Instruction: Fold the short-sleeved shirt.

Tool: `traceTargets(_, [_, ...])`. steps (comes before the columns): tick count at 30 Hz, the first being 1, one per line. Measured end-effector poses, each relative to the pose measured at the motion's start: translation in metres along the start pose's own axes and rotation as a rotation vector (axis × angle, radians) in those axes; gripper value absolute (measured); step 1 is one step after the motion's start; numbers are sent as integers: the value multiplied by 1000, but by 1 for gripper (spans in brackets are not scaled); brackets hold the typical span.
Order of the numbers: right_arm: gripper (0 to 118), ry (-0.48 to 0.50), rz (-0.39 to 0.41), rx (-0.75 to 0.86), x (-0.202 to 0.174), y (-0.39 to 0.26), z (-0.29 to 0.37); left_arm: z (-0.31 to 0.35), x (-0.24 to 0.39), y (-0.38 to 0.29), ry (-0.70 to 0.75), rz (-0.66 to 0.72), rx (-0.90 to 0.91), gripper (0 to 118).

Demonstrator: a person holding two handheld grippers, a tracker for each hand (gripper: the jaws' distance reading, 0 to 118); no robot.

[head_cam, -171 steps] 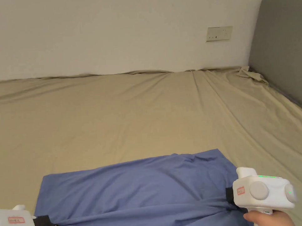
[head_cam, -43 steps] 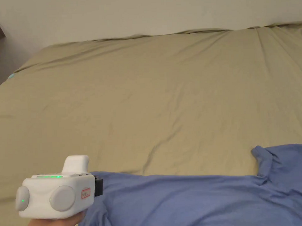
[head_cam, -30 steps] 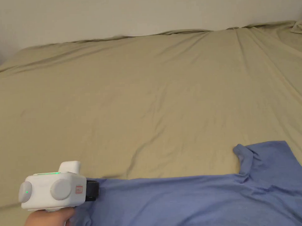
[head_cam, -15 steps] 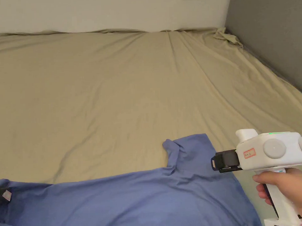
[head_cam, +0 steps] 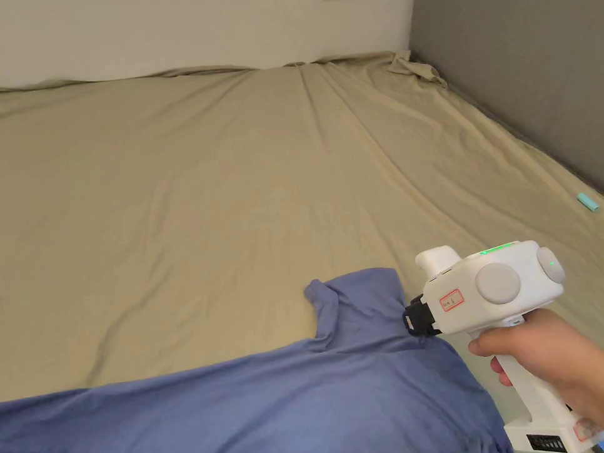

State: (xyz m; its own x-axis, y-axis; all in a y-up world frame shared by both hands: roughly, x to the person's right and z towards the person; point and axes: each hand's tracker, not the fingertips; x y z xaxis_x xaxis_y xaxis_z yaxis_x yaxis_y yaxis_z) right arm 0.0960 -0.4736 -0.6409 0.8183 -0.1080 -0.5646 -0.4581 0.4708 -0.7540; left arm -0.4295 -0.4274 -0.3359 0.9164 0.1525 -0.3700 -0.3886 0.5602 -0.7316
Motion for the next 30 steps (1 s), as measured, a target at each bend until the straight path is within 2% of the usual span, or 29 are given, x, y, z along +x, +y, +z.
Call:
traceTargets(5, [3, 69, 27, 74, -5, -29, 82, 35, -5, -9, -38, -38, 12, 3])
traceTargets(9, [3, 76, 59, 77, -9, -61, 140, 64, -12, -28, -62, -45, 3, 3])
traceTargets(14, [3, 124, 104, -64, -23, -113, 174, 82, -21, -64, -141, -83, -105, 3])
traceTargets(15, [3, 117, 124, -103, -28, -125, 172, 83, -21, -72, -136, -103, -135, 3])
traceTargets(21, [3, 88, 113, -328, -37, -186, 115, 57, -32, -113, -152, -143, -306, 3])
traceTargets(26, [3, 32, 100, -372, -30, -200, 72, 20, -44, -131, -86, -148, -398, 3])
traceTargets(28, [3, 9, 100, -385, -28, -201, 59, 4, -53, -134, -67, -108, -409, 3])
traceTargets(30, [3, 25, 89, -389, -25, -201, 54, -6, -60, -141, -71, -31, -421, 3])
